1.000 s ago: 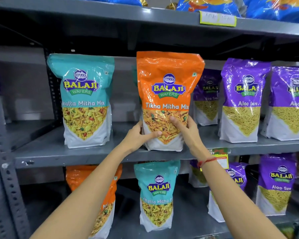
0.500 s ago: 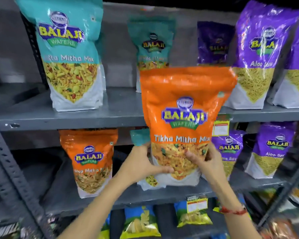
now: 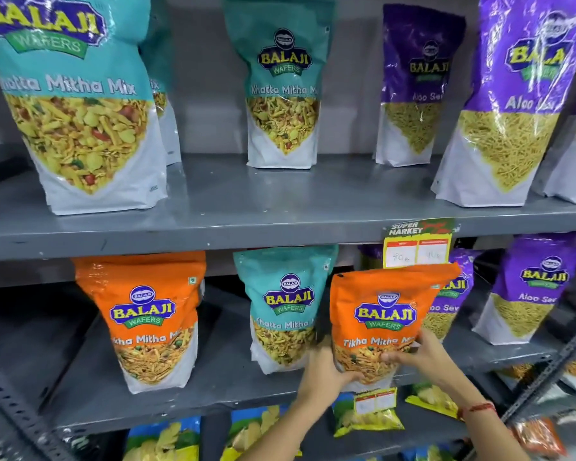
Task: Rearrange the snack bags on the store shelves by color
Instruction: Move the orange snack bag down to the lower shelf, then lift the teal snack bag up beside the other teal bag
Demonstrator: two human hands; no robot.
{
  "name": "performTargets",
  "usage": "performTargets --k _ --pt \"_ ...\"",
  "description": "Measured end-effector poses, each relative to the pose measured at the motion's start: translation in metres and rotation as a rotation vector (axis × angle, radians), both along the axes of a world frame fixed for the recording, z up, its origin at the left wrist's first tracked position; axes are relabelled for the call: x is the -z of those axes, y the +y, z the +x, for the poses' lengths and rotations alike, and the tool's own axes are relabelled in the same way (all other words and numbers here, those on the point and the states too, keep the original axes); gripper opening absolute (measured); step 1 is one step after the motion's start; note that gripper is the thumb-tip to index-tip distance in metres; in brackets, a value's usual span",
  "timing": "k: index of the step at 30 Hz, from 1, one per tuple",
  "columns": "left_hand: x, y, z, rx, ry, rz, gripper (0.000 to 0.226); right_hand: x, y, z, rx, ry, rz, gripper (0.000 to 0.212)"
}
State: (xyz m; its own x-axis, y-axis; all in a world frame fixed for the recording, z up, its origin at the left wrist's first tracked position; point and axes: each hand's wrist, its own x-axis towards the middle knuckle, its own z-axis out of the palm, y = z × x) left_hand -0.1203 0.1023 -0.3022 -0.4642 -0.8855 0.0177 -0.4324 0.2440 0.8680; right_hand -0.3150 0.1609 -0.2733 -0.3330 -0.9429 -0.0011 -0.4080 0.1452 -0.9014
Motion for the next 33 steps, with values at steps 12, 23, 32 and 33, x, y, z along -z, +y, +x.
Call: performTargets --k 12,23,32,33 --pt "0.038 -0.018 -0.016 -0.064 0.103 0.064 0.076 0.044 -0.008 0.000 0.238 -0.142 -0.075 0.080" --pt "0.041 -0.049 0.106 -0.494 0.310 -0.171 0.051 0.100 -0.041 0.157 0.119 0.046 -0.153 0.081" --pt "0.037 -0.099 0.107 -0.114 0.047 0.298 0.092 0.076 -0.096 0.131 -0.065 -0.122 0.029 0.106" --pt "0.038 -0.097 0.107 -0.128 0.043 0.268 0.091 0.076 -0.095 0.130 -0.064 -0.105 0.044 0.101"
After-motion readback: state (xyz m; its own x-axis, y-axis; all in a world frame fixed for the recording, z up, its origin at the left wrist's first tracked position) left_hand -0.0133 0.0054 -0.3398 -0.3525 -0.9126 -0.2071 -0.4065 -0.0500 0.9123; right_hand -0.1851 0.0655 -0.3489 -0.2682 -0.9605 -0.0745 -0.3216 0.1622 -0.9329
